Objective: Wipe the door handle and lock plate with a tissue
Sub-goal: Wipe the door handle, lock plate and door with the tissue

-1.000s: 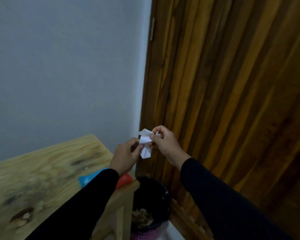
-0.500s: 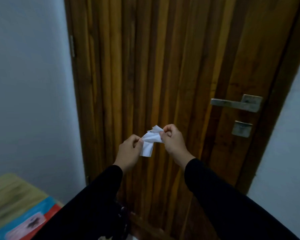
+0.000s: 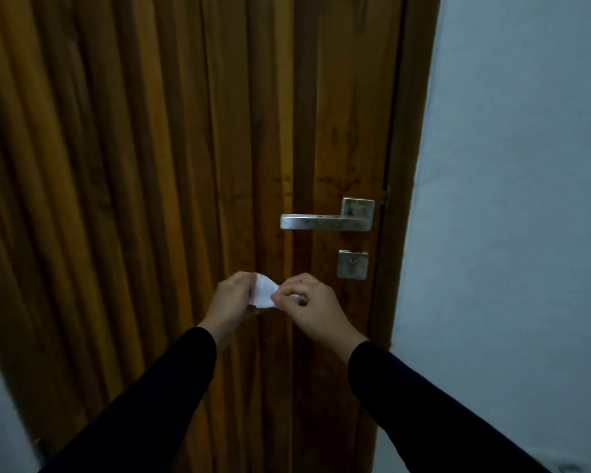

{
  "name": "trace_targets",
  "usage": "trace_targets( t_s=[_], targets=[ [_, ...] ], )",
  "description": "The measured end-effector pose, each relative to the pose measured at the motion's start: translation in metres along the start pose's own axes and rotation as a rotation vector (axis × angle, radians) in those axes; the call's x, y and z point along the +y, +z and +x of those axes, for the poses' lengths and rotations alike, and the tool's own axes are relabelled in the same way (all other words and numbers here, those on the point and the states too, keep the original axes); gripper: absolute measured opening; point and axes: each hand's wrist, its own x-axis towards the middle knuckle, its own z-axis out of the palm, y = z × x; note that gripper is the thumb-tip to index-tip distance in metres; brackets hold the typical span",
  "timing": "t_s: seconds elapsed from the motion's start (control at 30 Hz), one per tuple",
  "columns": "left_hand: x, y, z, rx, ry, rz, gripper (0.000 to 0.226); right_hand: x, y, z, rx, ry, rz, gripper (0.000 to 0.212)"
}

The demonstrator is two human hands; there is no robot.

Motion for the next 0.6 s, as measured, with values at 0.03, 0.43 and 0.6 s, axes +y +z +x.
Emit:
trace_targets(
  t_s=[0.03, 0.43, 0.6],
  targets=[
    [0.004, 0.005, 0.001, -0.019, -0.008, -0.026, 0.03, 0.002, -0.004, 0.0, 0.01, -0.012, -0.048, 0.016],
    [0.036, 0.027, -0.019, -0.254, 0.109, -0.037, 0.018, -0.01, -0.032, -0.02, 0.246, -0.117, -0.152, 0.027],
    [0.051, 0.023, -0.025, -0.307, 0.201, -0.029, 0.013, -0.023, -0.038, -0.026, 0.356, -0.193, -0.241, 0.018]
  ],
)
